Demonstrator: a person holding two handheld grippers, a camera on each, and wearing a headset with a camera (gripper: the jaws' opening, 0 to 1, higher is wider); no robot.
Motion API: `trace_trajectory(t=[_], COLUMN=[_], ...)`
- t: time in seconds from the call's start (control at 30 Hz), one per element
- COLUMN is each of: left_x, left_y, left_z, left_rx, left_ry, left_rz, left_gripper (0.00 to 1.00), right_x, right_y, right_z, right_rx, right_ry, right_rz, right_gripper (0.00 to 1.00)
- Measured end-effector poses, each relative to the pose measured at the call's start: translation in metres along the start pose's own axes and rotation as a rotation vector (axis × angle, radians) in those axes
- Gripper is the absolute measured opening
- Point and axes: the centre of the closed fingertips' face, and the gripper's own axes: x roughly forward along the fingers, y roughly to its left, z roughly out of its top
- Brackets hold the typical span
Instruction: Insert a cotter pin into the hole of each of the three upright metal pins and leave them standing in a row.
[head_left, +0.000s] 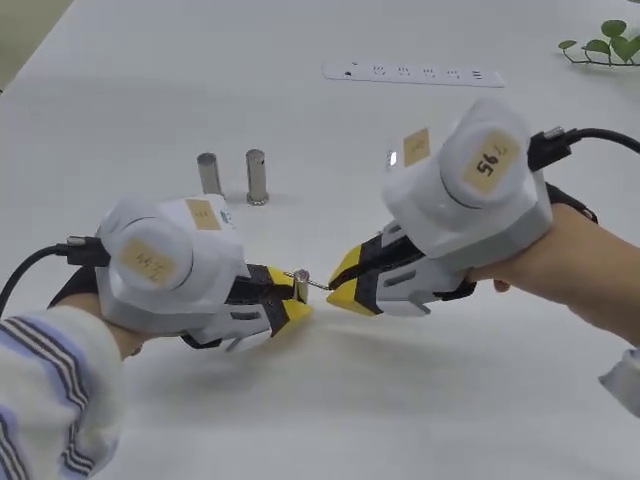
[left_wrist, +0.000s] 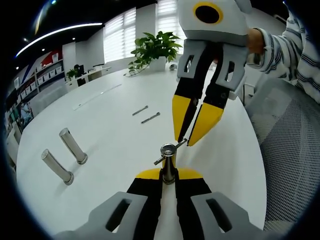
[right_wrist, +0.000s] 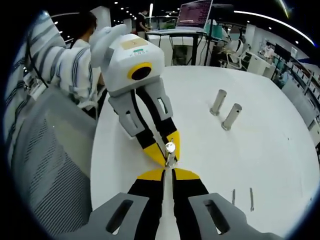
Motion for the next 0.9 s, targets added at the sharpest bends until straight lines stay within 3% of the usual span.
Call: trace_trajectory(t=[0.2,0.57,0.73,0.9], left_x=[-0.002,-0.004,-0.005,-0.006], left_y=[0.000,-0.001,0.000,0.001], left_z=[-0.002,-0.002,-0.003,-0.007], left_rx=[-0.001,-0.010,-0.013,-0.017], left_ry=[0.003,-0.001,-0.002,0.004], left_rz=[0.005,0.007,0.008,0.014], left_gripper=[0.08,0.08,0.08,0.09], right_x=[0.000,0.005,0.003,0.003], right_y=[0.000,0.005,0.005,0.005], right_z=[0.006,0.010,0.008,0.016], right_rx=[0.016,0.031,0.012,0.030], right_ry=[-0.036,-0.048,-0.042,-0.092], right_rz=[-0.001,0.003,-0.003,-0.007], right_gripper=[0.04,0.03,0.08,0.12])
